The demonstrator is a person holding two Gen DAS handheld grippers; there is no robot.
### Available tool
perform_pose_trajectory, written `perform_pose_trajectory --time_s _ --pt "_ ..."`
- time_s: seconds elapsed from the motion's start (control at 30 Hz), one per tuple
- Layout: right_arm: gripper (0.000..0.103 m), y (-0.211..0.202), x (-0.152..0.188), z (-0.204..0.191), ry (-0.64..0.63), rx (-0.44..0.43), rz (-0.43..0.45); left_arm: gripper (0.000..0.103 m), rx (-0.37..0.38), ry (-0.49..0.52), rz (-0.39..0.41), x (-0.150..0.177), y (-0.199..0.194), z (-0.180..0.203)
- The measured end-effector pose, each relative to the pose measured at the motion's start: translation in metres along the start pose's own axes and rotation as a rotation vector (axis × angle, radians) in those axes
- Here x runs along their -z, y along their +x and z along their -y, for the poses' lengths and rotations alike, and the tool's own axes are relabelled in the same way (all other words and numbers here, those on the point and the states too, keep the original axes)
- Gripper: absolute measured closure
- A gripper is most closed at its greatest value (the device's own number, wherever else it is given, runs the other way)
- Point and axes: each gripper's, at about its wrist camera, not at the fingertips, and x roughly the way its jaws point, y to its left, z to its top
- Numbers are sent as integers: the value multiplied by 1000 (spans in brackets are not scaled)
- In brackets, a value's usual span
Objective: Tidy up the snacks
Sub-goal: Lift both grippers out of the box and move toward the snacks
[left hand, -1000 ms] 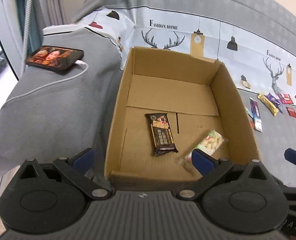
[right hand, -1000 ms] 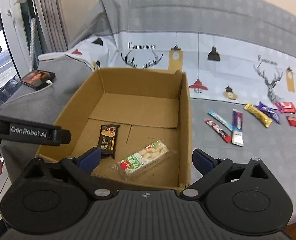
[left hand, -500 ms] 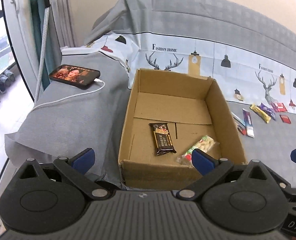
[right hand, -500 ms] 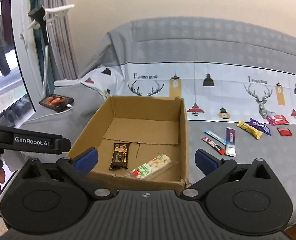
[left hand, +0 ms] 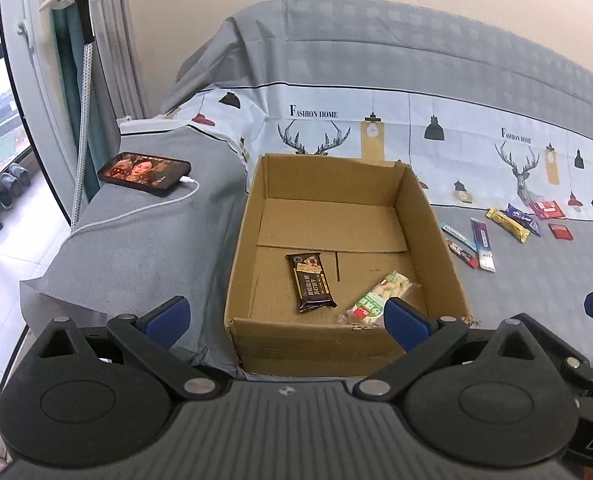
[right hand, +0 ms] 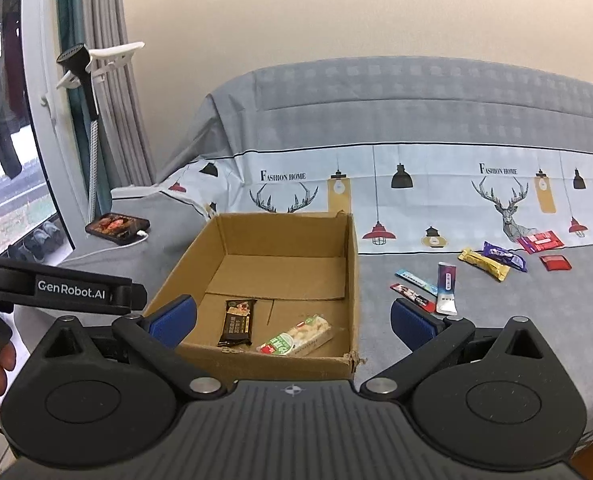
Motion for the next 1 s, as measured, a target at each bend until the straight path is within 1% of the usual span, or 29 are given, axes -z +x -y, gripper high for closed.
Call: perform_pose_trajectory --time_s 0.3,0.57,0.73,0.83,0.9,1.0 --pt "1 1 3 16 45 6 -5 0 -10 20 -29 -3 6 12" --pt "1 7 6 41 108 15 -12 0 4 76 -71 -9 20 37" --pt "1 16 5 65 153 40 -24 0 8 93 -99 -17 31 57" --pt "1 20 1 87 162 77 -12 0 19 97 -126 -25 41 70" --pt "1 22 -5 109 184 117 1 0 35 100 -151 -32 50 81" --pt "1 25 -13 148 220 199 16 0 73 106 -196 -46 69 104"
